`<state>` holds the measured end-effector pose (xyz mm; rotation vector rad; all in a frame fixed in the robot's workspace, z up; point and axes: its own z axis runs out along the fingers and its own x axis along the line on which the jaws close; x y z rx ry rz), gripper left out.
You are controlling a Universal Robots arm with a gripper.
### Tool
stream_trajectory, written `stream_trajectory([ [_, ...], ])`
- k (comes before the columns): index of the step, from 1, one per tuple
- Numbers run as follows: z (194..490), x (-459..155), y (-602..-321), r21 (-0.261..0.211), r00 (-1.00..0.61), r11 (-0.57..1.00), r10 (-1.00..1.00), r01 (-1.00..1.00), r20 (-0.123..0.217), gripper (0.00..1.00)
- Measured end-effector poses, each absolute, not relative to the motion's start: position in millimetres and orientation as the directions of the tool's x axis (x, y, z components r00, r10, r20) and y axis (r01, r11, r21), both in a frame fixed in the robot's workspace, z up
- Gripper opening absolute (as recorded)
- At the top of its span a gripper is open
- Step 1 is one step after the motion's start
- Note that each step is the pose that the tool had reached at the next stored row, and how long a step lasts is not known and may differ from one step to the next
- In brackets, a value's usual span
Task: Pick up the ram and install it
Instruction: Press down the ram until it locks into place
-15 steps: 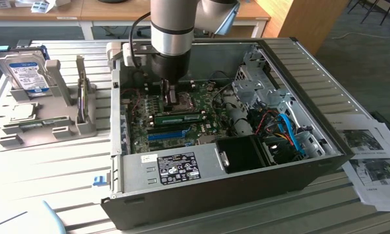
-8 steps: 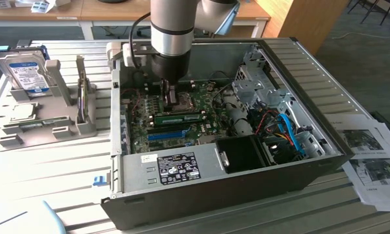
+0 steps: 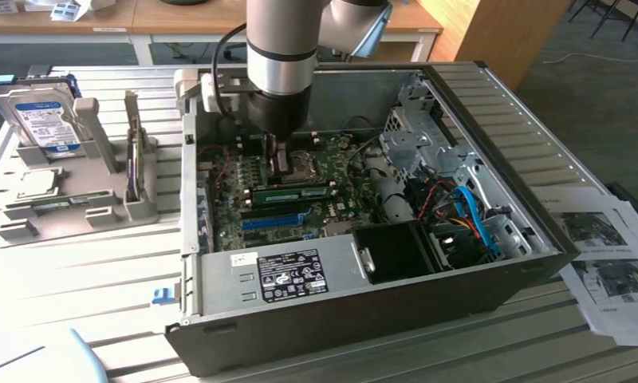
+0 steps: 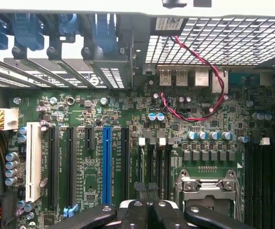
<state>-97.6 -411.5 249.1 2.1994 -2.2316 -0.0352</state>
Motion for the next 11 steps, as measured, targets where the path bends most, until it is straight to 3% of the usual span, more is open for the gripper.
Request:
stream_trajectory([
  [11,248.5,-97.6,-412.9,0.022,-0.015,0.014,-1.000,-1.000,-0.010,0.09],
])
